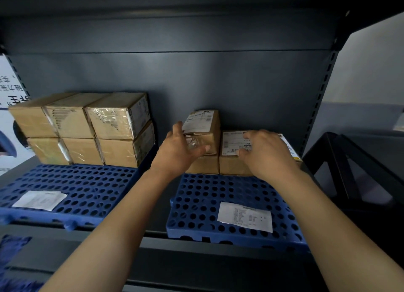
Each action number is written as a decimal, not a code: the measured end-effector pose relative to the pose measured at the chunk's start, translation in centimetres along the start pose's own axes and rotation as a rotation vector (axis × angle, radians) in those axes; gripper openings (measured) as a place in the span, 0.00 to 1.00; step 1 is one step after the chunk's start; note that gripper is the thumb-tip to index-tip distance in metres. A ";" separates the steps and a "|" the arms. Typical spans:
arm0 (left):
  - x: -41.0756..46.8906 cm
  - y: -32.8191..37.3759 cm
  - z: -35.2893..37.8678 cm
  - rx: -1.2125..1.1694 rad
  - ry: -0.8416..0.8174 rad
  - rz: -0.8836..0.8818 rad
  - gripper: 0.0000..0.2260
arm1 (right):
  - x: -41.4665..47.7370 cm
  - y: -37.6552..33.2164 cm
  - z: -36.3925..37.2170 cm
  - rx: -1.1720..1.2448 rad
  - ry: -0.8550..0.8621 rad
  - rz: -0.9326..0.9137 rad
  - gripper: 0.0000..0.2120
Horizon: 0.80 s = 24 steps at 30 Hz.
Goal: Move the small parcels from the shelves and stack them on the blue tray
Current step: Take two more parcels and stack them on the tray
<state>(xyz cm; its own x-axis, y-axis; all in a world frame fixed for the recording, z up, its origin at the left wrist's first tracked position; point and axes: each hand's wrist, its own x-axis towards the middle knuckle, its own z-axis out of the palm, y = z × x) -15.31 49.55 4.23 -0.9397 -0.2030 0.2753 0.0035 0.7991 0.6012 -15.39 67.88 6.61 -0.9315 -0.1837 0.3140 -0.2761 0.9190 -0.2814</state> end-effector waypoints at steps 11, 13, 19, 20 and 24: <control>-0.3 -0.4 -0.2 0.022 -0.018 0.071 0.32 | -0.9 -1.3 -0.5 -0.006 -0.013 -0.014 0.18; -0.2 -0.5 -0.1 0.025 -0.024 0.078 0.33 | -1.1 -1.3 -0.6 -0.010 -0.011 -0.016 0.18; -0.1 -0.7 0.1 -0.011 -0.030 0.052 0.33 | -1.3 -1.2 -0.6 -0.012 0.002 -0.029 0.17; -0.1 -0.7 0.1 -0.021 -0.031 0.050 0.33 | -1.4 -1.2 -0.6 -0.016 -0.001 -0.030 0.17; -0.2 -0.8 -0.1 -0.012 -0.032 0.062 0.29 | -1.4 -1.4 -0.6 -0.022 -0.015 -0.032 0.17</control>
<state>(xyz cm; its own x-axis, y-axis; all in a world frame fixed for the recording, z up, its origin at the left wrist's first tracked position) -15.13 48.88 3.80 -0.9480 -0.1348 0.2882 0.0662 0.8024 0.5931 -13.61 67.04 7.10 -0.9258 -0.2176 0.3092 -0.3002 0.9202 -0.2513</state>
